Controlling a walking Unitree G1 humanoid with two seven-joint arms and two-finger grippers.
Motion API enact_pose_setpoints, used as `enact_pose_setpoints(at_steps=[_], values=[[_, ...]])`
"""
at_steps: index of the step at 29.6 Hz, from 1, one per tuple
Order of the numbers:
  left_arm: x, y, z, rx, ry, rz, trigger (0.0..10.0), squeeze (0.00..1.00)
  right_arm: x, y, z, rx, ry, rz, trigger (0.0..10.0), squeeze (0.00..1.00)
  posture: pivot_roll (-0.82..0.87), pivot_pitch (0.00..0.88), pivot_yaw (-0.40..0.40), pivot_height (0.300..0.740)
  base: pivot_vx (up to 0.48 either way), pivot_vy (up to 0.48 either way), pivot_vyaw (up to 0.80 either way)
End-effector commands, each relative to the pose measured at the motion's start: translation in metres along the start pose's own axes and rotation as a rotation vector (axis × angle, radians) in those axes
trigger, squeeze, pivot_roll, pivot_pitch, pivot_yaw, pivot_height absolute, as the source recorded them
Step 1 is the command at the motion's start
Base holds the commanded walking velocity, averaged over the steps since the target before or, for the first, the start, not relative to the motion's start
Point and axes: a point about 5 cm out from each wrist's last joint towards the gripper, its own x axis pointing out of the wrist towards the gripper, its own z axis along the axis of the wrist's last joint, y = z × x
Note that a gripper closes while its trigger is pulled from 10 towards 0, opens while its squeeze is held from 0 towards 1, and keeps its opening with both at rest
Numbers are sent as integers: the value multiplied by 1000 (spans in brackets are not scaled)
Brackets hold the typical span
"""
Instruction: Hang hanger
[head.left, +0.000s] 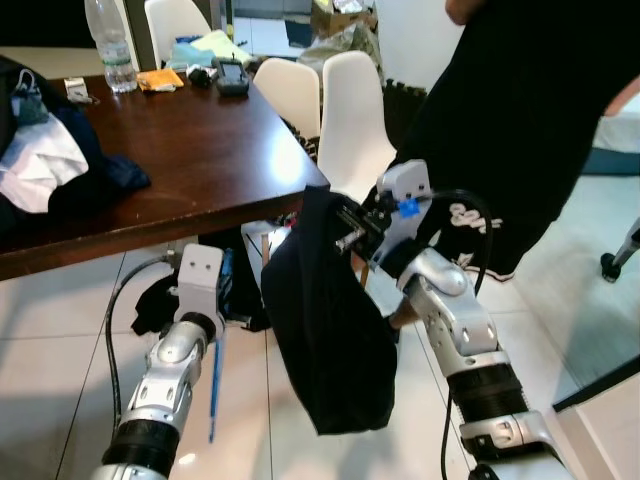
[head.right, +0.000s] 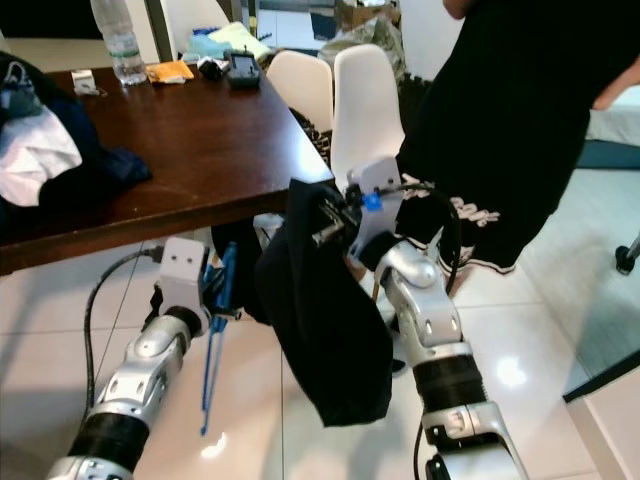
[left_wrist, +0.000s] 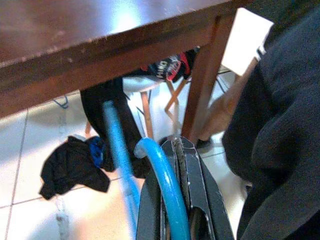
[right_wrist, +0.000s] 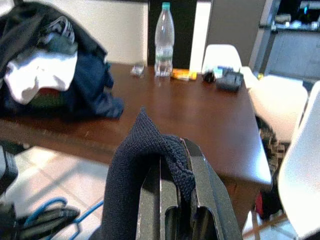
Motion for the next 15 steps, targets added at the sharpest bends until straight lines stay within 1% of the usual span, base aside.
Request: enact_pose_setpoints(at_steps=[1,3,6,8,10,11,12,13,15], values=[[-1,-4,-3,-7,17,-15,10000,0,4,-2,8,1,-31,-2,10000,0,107,119,-70,740,480,0,0],[0,-4,-3,-7,18,-18,10000,0,15,-1,17,-14,-51,10,10000,0,109,117,-71,740,480,0,0],[0,-4,-3,-7,19,-19,10000,0,20,-1,20,-21,-57,12,10000,0,109,117,-71,740,480,0,0],[0,-5,-4,-7,21,-23,10000,0,35,-4,34,-45,-79,9,10000,0,111,117,-80,740,480,0,0],[0,-5,-4,-7,21,-23,10000,0,35,-4,34,-45,-79,9,10000,0,111,117,-80,740,480,0,0],[0,-5,-4,-6,22,-25,10000,0,40,-5,40,-54,-87,7,10000,0,111,117,-80,740,480,0,0],[0,-5,-4,-6,22,-25,10000,0,40,-5,40,-54,-87,7,10000,0,111,117,-80,740,480,0,0],[0,-5,-5,-5,25,-27,10000,0,49,-6,52,-72,-110,10,10000,0,113,117,-86,740,480,0,0],[0,-5,-5,-5,25,-27,10000,0,49,-6,52,-72,-110,10,10000,0,113,117,-86,740,480,0,0]])
